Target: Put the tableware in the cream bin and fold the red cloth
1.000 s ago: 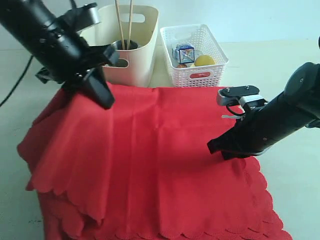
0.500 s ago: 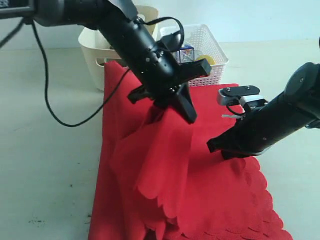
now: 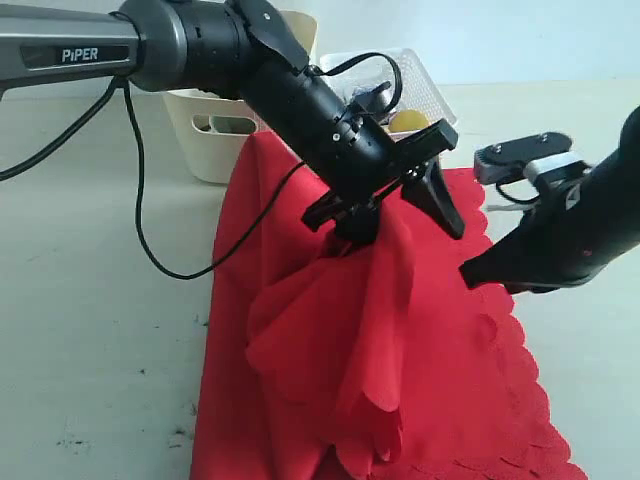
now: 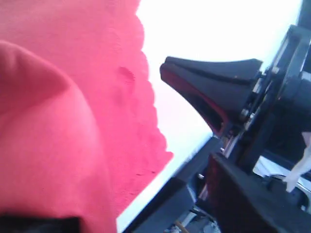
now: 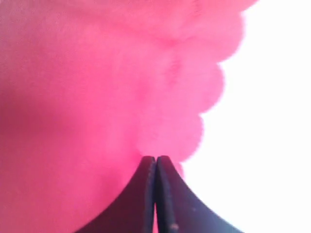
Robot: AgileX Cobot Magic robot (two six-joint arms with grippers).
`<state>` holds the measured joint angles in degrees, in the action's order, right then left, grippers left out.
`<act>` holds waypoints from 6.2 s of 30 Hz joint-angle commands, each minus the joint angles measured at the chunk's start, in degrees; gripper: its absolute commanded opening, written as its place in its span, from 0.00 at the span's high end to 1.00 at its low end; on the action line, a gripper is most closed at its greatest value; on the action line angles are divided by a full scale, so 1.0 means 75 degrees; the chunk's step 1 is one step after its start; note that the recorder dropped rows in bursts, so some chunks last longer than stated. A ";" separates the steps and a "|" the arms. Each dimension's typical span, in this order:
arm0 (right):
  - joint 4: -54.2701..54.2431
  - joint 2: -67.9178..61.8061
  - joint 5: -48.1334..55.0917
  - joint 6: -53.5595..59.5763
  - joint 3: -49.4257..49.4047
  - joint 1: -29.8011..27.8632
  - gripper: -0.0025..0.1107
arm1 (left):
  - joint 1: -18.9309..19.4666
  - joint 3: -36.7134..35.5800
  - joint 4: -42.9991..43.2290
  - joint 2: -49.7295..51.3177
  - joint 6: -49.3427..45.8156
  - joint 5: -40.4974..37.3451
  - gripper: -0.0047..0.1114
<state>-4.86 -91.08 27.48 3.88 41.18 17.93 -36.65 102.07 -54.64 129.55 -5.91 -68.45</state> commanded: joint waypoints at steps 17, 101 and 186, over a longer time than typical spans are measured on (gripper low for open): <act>0.2223 0.2188 0.1349 -0.1775 -0.0006 -0.0007 0.98 | -0.0354 0.0626 0.1350 0.0203 -0.0073 -0.0202 0.26; -0.2576 -0.1178 0.0967 0.2288 0.2093 0.1189 0.98 | 0.1447 -0.0686 0.7945 -0.4334 0.1648 -0.0202 0.96; 0.1151 -0.2609 0.1760 -0.1153 0.1568 0.0508 0.98 | 0.1447 -0.8103 0.9663 -1.4722 0.3416 0.1881 0.96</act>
<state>0.77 -109.08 36.85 -5.65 54.68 24.12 -25.95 41.49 17.38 19.52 19.58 -55.35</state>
